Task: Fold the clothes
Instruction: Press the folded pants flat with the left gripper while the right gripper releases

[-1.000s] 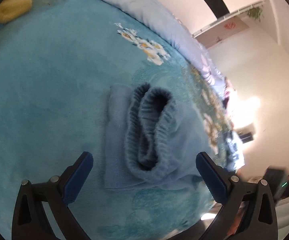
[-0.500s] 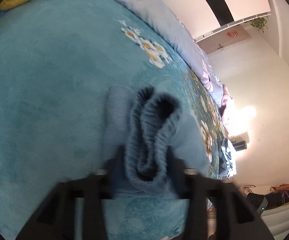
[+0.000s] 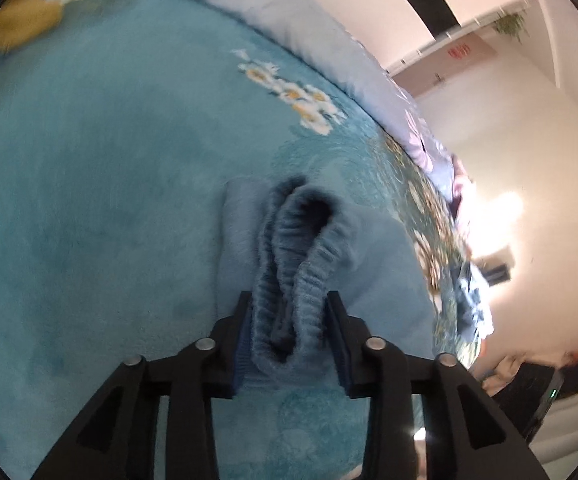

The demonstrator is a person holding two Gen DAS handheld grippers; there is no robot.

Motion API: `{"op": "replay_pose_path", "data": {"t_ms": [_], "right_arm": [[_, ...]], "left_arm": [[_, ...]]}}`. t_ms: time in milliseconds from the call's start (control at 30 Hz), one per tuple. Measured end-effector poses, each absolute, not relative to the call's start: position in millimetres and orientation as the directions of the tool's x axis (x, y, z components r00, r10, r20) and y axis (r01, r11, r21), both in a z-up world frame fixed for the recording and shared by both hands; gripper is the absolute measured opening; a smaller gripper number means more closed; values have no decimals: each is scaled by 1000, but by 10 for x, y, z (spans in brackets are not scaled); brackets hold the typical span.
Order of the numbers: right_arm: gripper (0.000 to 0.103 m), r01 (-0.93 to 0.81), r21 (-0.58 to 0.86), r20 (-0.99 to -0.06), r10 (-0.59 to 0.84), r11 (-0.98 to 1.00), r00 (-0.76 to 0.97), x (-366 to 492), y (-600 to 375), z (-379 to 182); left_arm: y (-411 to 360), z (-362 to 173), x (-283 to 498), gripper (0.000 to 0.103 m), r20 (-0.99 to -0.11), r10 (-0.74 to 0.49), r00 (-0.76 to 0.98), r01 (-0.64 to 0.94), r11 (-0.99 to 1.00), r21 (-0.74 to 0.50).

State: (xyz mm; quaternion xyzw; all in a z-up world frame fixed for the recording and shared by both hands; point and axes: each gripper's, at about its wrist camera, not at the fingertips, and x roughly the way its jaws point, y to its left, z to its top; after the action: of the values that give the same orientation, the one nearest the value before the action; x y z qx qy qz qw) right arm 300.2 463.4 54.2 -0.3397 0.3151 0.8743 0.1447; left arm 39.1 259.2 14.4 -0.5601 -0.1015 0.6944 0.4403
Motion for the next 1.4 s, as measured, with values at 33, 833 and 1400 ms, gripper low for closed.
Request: {"op": "replay_pose_path", "data": {"t_ms": [33, 833, 1400], "right_arm": [[56, -462, 444, -685, 42, -767, -727, 2977, 4622, 565], [26, -349, 317, -779, -33, -882, -626, 2253, 4442, 305], [27, -368, 357, -724, -6, -858, -690, 2345, 4597, 602]], "left_arm": [[2592, 235, 412, 40, -690, 723, -1, -526, -588, -615], [3174, 34, 240, 50, -726, 687, 21, -684, -519, -512], [3005, 380, 526, 58, -700, 714, -8, -727, -485, -486]]}}
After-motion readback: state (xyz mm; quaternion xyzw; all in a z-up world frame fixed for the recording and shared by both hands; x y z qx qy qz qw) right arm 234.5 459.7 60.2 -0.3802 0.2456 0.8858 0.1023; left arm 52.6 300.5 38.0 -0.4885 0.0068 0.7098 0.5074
